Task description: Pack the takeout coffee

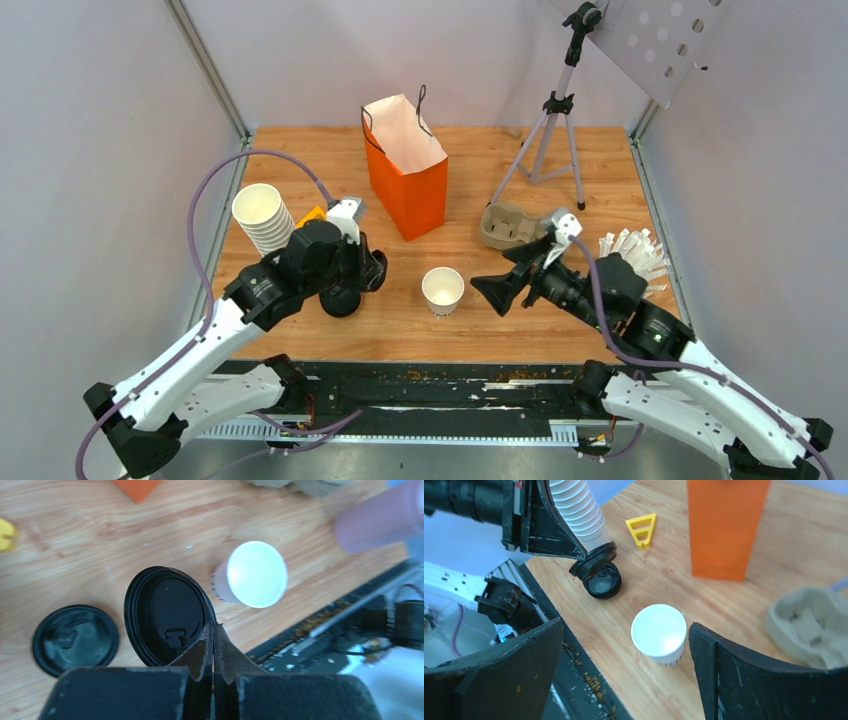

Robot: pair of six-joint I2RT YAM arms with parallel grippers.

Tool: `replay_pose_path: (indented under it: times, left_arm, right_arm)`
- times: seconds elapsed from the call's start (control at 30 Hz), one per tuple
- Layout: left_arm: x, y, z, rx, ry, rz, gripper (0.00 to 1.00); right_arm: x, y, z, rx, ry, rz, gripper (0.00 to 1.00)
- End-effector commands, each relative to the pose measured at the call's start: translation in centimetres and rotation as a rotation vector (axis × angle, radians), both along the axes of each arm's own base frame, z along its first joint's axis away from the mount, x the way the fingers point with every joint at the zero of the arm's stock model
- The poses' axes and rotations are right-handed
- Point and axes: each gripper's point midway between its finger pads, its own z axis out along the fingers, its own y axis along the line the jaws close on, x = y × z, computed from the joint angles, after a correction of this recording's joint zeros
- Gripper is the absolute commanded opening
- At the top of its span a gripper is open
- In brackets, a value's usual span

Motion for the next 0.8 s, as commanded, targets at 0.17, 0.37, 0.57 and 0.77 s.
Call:
replay_pose_path:
  times: [0.17,0.37,0.57,0.77]
  left_arm:
    - [-4.1,-4.3,8.9,-0.448,0.019,-0.169,0.00]
    - [-5.7,-5.0,12.6,-0.597,0.018,-0.237,0.00]
    - [-6.6,-6.0,14.8,-0.693,0.034,-0.298,0.00]
    - [-5.9,-5.4,12.8,-0.595,0.015,-0.264,0.00]
  right_arm:
    - [0.6,5.4,6.7,0.159,-0.680,0.200,0.99]
    - [0.5,8.0,4.3,0.085,-0.778,0.311,1.00]
    - [-0.5,9.9,3.8,0.079,-0.868,0.356,1.00]
    - [0.1,10.6,2.4,0.045,-0.826,0.317,1.00]
